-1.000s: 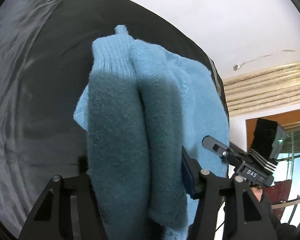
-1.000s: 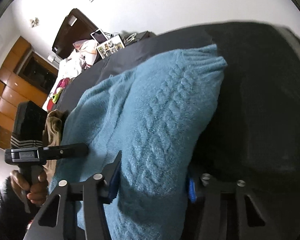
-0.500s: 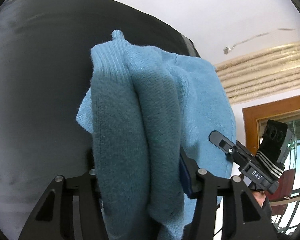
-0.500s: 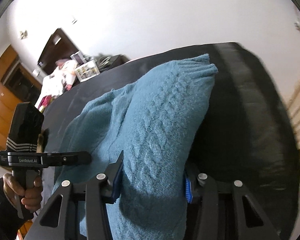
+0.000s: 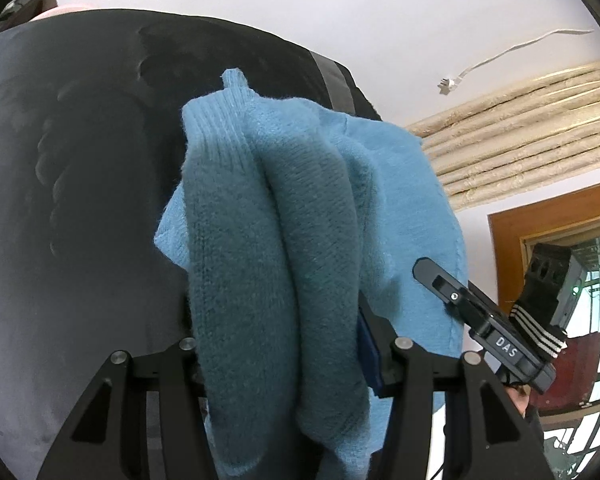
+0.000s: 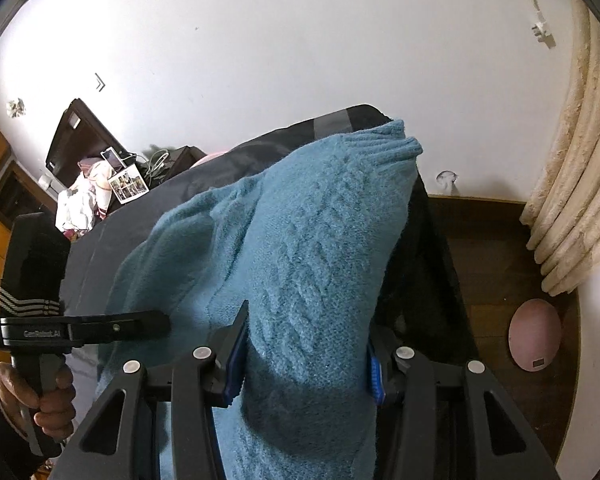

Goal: Fold clothes

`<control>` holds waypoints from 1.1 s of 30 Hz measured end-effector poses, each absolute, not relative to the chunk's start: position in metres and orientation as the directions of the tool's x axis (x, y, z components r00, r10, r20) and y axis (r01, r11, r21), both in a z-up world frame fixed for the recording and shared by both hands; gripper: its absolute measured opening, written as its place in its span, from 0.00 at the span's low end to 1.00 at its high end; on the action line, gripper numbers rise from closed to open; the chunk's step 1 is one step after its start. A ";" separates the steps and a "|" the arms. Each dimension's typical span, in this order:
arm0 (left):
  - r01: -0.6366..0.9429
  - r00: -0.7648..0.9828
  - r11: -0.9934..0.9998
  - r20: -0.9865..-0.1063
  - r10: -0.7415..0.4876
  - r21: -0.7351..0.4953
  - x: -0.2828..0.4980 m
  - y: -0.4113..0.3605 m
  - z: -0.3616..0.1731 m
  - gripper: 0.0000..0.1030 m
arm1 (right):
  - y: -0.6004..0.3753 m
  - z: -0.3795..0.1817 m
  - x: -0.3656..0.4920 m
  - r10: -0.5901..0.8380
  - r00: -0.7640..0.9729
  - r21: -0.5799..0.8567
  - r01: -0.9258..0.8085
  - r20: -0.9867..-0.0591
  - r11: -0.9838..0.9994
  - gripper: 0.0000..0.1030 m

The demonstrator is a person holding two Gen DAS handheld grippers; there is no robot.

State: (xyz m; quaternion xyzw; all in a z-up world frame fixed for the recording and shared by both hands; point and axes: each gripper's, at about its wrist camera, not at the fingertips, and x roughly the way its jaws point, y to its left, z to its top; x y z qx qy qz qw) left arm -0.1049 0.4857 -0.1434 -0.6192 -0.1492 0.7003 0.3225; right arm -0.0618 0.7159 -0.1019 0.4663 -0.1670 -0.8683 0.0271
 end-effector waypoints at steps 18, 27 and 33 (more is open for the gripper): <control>-0.251 -0.078 -0.821 -0.835 0.545 -0.513 -0.098 0.488 -0.129 0.66 | 0.731 -0.106 -0.052 -0.144 -0.547 0.253 -0.129 -0.825 -0.959 0.75; -0.384 -0.133 -0.810 -0.841 0.524 -0.444 -0.048 0.480 -0.097 0.69 | 0.711 -0.077 0.014 -0.025 -0.601 0.121 -0.121 -0.799 -0.985 0.75; -0.408 -0.109 -0.841 -0.896 0.430 -0.354 -0.032 0.486 -0.121 0.69 | 0.692 -0.099 0.031 0.056 -0.530 0.009 -0.120 -0.846 -0.993 0.75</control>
